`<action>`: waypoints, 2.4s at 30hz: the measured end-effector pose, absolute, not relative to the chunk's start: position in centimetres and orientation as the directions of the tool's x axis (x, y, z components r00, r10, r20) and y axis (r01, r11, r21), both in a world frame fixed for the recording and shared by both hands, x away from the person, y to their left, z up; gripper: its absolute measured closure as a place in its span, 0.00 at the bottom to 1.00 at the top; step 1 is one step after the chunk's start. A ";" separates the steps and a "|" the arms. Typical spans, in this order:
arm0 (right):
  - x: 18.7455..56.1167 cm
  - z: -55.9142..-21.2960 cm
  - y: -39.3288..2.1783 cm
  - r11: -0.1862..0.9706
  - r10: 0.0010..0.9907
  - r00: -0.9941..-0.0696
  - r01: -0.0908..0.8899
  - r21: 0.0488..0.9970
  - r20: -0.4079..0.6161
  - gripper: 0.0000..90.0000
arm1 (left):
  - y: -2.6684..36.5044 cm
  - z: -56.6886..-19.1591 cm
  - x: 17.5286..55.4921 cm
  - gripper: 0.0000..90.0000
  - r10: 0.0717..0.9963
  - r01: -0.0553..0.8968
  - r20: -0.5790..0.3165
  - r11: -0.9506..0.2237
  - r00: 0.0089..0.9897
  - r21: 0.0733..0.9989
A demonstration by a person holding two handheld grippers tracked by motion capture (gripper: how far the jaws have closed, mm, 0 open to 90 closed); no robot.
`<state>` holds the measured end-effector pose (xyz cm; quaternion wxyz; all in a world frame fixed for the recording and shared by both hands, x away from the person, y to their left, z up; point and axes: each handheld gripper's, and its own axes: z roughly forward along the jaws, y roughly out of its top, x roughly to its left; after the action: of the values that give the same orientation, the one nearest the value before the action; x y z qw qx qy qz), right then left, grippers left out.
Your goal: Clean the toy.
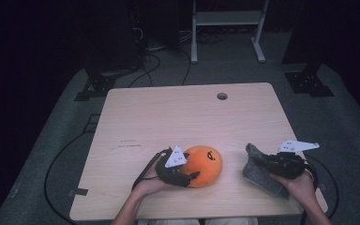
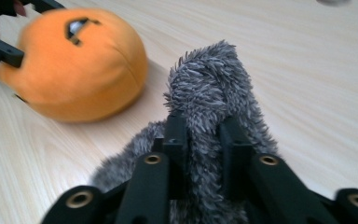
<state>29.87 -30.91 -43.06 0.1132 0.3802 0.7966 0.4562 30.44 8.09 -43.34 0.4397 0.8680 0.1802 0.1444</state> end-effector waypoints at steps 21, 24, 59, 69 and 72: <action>29.9 -43.5 -30.2 0.247 0.647 -0.739 0.439 0.864 0.191 0.52 | 4.0 -41.4 32.6 0.14 0.439 0.214 0.074 -0.570 0.895 0.793; 29.8 -43.4 -30.0 0.247 0.634 -0.750 0.426 0.871 0.187 0.52 | 4.3 -42.3 32.5 0.22 0.470 0.235 0.066 -0.553 0.880 0.800; 31.2 -44.0 -28.8 0.227 0.619 -0.755 0.436 0.871 0.217 0.49 | 3.9 -40.9 38.5 0.36 0.585 0.295 0.047 -0.475 0.809 0.829; 31.0 -43.9 -29.0 0.217 0.627 -0.749 0.434 0.875 0.216 0.47 | 4.9 -39.7 37.5 0.16 0.601 0.311 0.030 -0.454 0.799 0.835; 31.0 -43.9 -29.0 0.217 0.627 -0.749 0.432 0.875 0.214 0.46 | 5.3 -39.7 37.0 0.16 0.602 0.301 0.041 -0.456 0.797 0.837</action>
<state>30.97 -28.99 -43.95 0.0930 0.3418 0.7744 0.5242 36.96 5.34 -39.72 0.4461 0.8364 0.2700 0.1687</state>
